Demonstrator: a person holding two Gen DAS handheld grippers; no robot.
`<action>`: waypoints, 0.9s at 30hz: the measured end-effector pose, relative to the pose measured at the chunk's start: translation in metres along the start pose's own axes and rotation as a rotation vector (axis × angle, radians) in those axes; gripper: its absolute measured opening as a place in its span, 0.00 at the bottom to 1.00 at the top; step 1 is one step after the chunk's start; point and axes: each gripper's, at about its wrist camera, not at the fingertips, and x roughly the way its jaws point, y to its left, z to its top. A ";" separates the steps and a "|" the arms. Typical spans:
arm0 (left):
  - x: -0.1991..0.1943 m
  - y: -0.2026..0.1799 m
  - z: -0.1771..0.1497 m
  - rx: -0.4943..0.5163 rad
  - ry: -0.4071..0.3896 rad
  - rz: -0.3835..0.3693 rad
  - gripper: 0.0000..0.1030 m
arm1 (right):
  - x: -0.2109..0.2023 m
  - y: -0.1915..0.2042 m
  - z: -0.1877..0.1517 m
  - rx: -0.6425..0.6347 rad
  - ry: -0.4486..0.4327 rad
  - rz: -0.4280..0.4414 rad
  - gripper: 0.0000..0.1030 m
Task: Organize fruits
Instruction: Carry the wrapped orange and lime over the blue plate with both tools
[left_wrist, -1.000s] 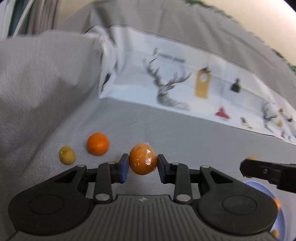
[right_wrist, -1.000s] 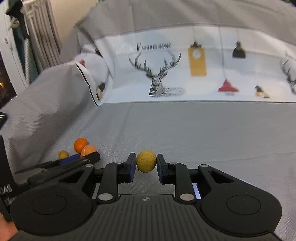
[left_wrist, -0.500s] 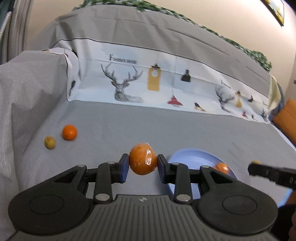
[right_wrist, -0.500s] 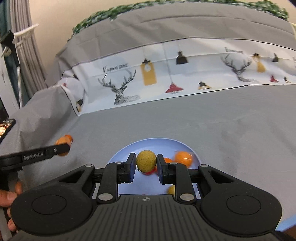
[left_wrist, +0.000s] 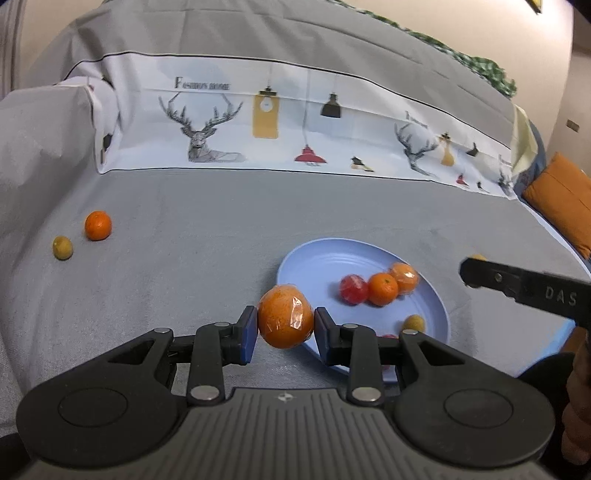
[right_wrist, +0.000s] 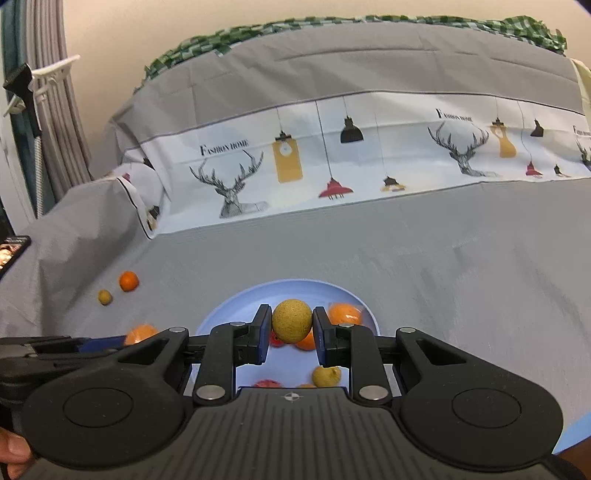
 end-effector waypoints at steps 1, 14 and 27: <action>0.001 0.002 0.000 -0.006 -0.003 0.003 0.35 | 0.001 0.000 0.000 0.002 -0.001 -0.007 0.24; 0.000 -0.005 0.001 0.035 -0.023 -0.023 0.35 | 0.010 0.004 -0.003 -0.006 0.025 -0.008 0.24; 0.003 -0.007 0.000 0.050 -0.020 -0.029 0.35 | 0.012 0.006 -0.004 -0.022 0.036 -0.006 0.24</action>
